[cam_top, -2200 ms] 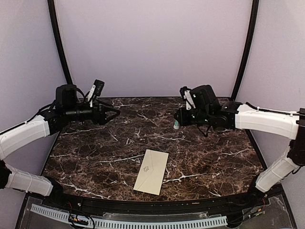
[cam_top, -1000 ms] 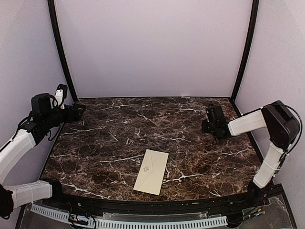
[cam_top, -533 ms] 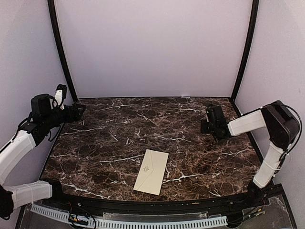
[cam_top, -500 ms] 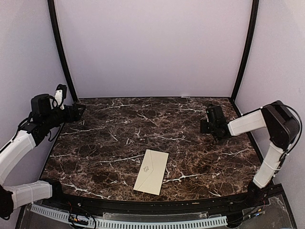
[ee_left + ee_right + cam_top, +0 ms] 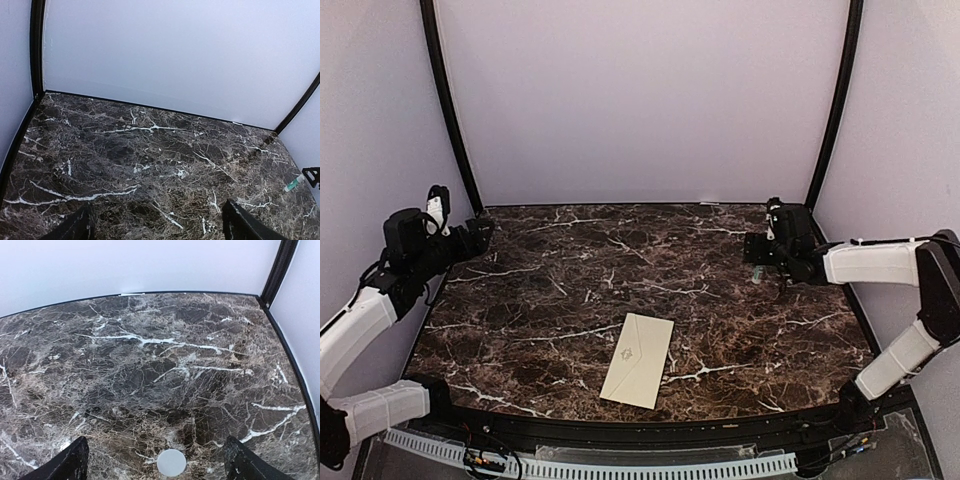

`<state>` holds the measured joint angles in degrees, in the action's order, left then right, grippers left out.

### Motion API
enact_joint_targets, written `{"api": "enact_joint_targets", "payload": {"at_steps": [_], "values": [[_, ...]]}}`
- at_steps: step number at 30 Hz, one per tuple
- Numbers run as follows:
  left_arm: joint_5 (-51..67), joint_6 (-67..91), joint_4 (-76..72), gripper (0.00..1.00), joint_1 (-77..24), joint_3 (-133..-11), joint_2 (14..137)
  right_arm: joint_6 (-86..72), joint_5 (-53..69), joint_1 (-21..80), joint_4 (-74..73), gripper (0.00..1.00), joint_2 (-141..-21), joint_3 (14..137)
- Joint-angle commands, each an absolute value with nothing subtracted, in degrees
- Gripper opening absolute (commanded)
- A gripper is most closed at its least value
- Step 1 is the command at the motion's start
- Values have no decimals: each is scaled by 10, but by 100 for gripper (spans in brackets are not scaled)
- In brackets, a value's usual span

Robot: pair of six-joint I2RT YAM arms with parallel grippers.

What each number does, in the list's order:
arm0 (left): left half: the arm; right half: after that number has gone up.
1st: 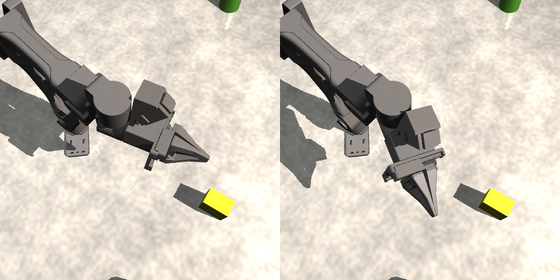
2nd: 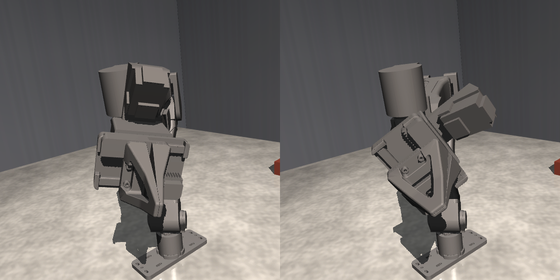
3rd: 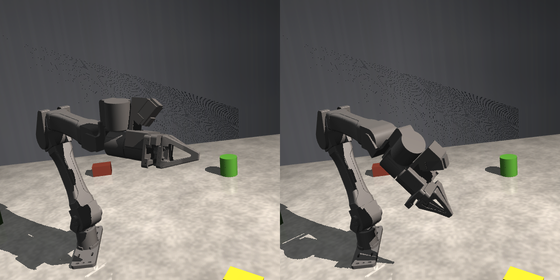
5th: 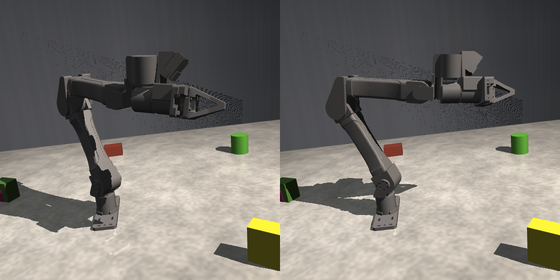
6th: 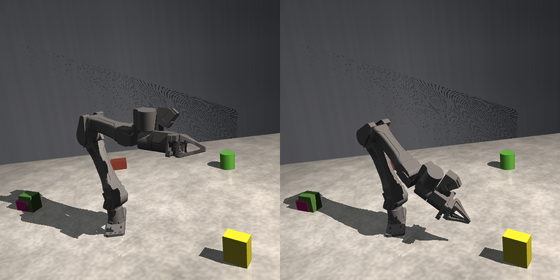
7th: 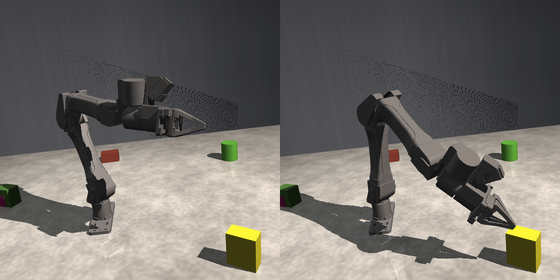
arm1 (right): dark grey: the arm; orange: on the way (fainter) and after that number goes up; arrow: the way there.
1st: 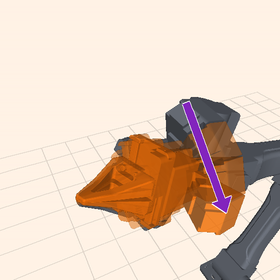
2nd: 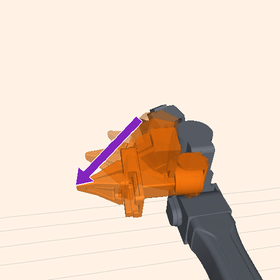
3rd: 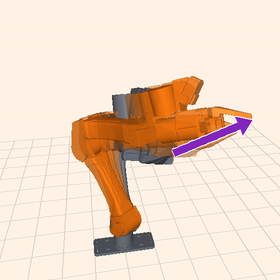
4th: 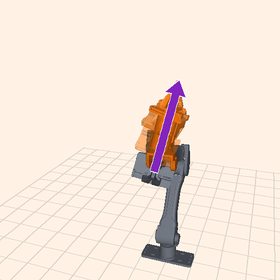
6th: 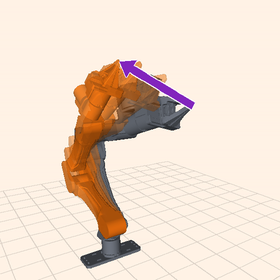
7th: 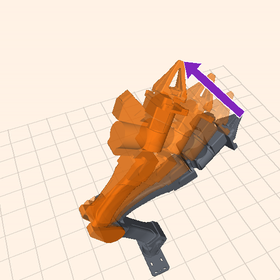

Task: Place the letter into the envelope and seal it
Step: Reset both arms

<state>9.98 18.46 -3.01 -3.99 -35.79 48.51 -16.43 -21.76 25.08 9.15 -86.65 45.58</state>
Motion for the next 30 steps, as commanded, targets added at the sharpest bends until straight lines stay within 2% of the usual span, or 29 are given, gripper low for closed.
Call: {"api": "enact_joint_targets", "payload": {"at_steps": [1,4,11,17,22,30], "values": [[81,234,-93,87,-38,-339,513,-148,-211,241,71,93,-787,447],[63,224,-123,88,-23,-337,550,-138,-181,206,68,98,-737,438],[98,236,-329,89,111,-252,603,-128,-71,64,116,99,-673,372],[14,187,-501,91,141,-145,606,-111,-46,-21,246,99,-627,257],[-25,143,-530,92,141,-98,602,-84,-57,-26,400,99,-582,149],[58,104,-618,92,140,-62,669,-83,-69,-27,530,99,-613,70]]}}
